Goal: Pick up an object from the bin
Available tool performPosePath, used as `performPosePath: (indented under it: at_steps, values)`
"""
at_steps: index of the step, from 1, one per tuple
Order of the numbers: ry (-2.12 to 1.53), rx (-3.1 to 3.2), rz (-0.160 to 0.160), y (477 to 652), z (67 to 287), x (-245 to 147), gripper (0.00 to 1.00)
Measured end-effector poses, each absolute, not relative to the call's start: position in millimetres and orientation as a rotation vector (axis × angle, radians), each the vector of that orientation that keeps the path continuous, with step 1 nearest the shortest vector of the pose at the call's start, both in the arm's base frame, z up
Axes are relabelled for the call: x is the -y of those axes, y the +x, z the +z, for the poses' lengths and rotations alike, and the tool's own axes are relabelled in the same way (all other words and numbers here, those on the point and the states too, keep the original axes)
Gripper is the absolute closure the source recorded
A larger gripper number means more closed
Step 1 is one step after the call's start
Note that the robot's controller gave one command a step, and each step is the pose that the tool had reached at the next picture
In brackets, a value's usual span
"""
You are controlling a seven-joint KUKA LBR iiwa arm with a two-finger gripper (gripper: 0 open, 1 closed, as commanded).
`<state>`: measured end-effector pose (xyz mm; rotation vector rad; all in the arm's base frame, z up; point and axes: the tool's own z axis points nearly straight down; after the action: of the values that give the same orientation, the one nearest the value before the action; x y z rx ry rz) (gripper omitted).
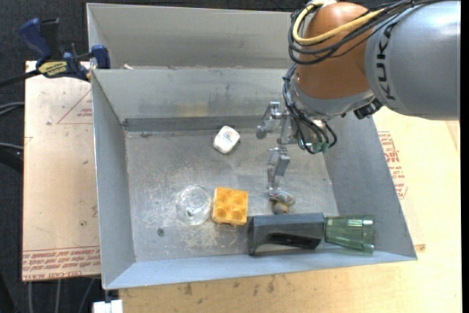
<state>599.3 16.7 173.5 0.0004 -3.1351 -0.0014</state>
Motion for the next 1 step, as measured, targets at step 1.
performPosePath:
  at_steps: [1]
  values:
    - [0.000,3.143,-0.002,601.1,177.8,-16.7,0.00]
